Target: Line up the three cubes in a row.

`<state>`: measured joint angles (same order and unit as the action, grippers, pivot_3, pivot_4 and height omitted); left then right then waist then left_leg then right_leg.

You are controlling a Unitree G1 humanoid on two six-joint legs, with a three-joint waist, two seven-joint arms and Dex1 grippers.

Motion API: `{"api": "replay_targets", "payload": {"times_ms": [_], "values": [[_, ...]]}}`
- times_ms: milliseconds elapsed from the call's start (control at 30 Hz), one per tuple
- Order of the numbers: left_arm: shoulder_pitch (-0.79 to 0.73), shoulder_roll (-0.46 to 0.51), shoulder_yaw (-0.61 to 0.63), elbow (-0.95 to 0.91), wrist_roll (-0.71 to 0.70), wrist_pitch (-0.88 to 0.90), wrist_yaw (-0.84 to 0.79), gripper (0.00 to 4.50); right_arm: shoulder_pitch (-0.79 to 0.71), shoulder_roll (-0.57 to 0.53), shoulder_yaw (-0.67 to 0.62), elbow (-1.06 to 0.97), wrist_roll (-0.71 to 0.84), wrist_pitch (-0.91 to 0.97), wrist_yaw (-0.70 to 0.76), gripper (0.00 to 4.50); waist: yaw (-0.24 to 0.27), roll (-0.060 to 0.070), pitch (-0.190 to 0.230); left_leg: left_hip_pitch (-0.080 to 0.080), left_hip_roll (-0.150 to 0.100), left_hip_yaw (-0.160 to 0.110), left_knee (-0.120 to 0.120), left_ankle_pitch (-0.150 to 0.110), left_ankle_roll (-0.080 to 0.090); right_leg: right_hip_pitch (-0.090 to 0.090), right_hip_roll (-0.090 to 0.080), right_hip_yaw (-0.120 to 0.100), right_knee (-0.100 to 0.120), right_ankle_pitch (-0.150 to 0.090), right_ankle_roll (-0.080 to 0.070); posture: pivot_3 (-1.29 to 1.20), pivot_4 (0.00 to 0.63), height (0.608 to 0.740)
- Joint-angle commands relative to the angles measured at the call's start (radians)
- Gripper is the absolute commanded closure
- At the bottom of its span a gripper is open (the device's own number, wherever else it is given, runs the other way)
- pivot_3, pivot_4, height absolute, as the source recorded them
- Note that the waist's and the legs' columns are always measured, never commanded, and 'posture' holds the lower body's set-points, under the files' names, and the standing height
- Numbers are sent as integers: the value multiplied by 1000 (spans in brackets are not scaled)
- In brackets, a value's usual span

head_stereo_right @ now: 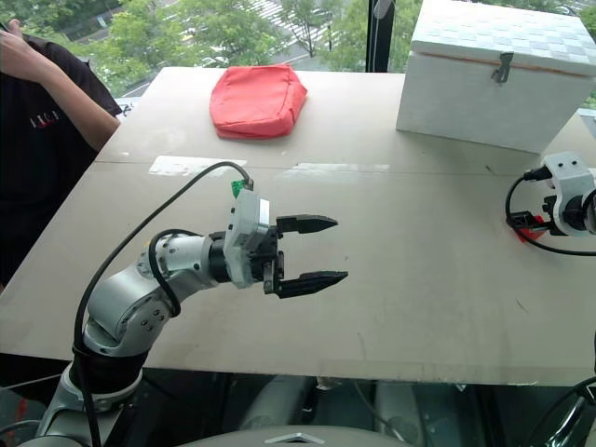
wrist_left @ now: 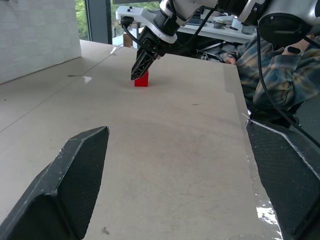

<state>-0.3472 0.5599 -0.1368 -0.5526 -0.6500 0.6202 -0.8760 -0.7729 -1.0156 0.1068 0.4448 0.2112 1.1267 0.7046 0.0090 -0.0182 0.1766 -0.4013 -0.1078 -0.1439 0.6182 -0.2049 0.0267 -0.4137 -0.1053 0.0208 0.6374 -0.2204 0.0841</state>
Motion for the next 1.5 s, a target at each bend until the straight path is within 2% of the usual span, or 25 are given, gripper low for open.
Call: {"api": "replay_targets", "payload": {"times_ms": [33, 200, 233, 300, 333, 367, 400, 433, 533, 633, 700, 800, 933, 1033, 1200, 1300, 1500], "values": [[7, 5, 1, -14, -7, -30, -30, 23, -30, -3, 12, 34, -32, -36, 33, 0, 0, 0, 0, 0, 0, 0, 0, 0, 0, 0, 0, 0, 0, 0, 0, 0, 150, 740], [11, 14, -2, -11, -6, -48, -71, 23, -55, 23, 39, 127, -80, -100, 44, 0, -1, 0, 0, 0, 0, 0, 0, 0, 0, 0, 0, 0, 0, 0, 0, 0, 150, 740], [12, 14, -1, -11, -5, -48, -73, 0, -61, 27, 43, 143, -90, -112, 43, 544, -1, 0, 0, 0, 0, 0, 0, 0, 0, 0, 0, 0, 0, 0, 0, 0, 150, 740], [16, 16, 3, -13, -6, -48, -75, 0, -69, 31, 53, 161, -103, -128, 65, 1202, -1, 0, 0, 0, 0, 0, 0, 0, 0, 0, 0, 0, 0, 1, 0, 0, 150, 740], [18, 17, 6, -14, -6, -49, -76, 0, -70, 33, 57, 165, -109, -134, 71, 1807, -1, 0, 0, 0, 0, 0, 0, 0, -1, 0, 0, 0, 0, 1, 0, 0, 150, 740], [21, 17, 9, -14, -5, -50, -74, 0, -69, 33, 63, 169, -118, -144, 77, 1988, -1, 0, 0, 0, 0, 0, 0, 1, -1, 0, 0, 0, 0, 1, 0, 0, 150, 740], [27, 19, 13, -17, -7, -50, -73, 0, -68, 33, 62, 168, -121, -146, 86, 2689, -1, 0, 0, 0, 0, 0, 0, 1, -2, 0, 0, 0, 0, 1, 0, 0, 150, 740], [34, 21, 20, -21, -14, -45, -70, 0, -65, 30, 63, 163, -121, -145, 98, 3082, -2, 0, 0, 0, 0, 0, 0, 2, -3, 0, 0, 1, 0, 1, 0, 0, 150, 740], [70, 37, 48, -38, -33, -33, -61, 0, -40, 2, 63, 75, -97, -160, 187, 3144, -5, 0, 0, 0, 0, 0, 0, 2, -3, 0, 0, 1, 0, 1, 0, 0, 150, 740], [151, 70, 91, -75, -35, -38, -43, 0, 10, -31, 48, -157, -8, -199, 357, 3144, -15, 1, 0, 0, 0, -3, 0, 0, 0, -1, 0, 1, 0, 0, 0, 0, 150, 740], [223, 90, 134, -103, -42, -37, -24, 0, 19, -31, 81, -331, 39, -233, 460, 3144, -28, 2, 1, 1, 1, -3, 0, 0, 0, -1, 1, 2, 0, 0, 0, 0, 150, 740], [300, 109, 179, -136, -47, -36, 0, 0, 0, 0, 158, -460, 35, -289, 538, 3144, -30, 2, 1, 2, 5, -2, 0, -2, 0, -1, 2, 2, 1, 0, 0, 0, 150, 740], [382, 131, 227, -198, -53, -32, 34, 0, -108, 136, 380, -362, -157, -536, 578, 3144, -26, 1, 1, 3, 6, -1, 0, -2, -1, 0, 3, 0, 1, 2, -1, 0, 150, 740], [396, 142, 240, -219, -57, -28, 54, 0, -160, 203, 448, -247, -236, -660, 604, 3144, -13, 1, 1, 2, 6, -2, 2, -2, -1, 0, 3, -2, 1, 4, -2, 0, 150, 740], [427, 162, 272, -267, -77, -9, 95, 0, -206, 275, 459, -134, -282, -760, 635, 3144, -13, 1, 2, 2, 6, -2, 4, -2, -1, 0, 3, -2, 0, 5, -2, 0, 150, 740], [439, 171, 288, -292, -96, 6, 123, 0, -220, 301, 452, -100, -295, -786, 656, 3144, -19, 1, 2, 2, 7, -2, 3, -1, -7, -1, 4, -1, 0, 5, -2, 0, 150, 740], [422, 181, 294, -304, -124, 31, 161, 0, -233, 346, 442, -44, -321, -813, 674, 3144, -23, 1, 2, 2, 7, -2, 2, -2, -5, -1, 5, -1, 1, 5, -2, 0, 150, 740]]}}
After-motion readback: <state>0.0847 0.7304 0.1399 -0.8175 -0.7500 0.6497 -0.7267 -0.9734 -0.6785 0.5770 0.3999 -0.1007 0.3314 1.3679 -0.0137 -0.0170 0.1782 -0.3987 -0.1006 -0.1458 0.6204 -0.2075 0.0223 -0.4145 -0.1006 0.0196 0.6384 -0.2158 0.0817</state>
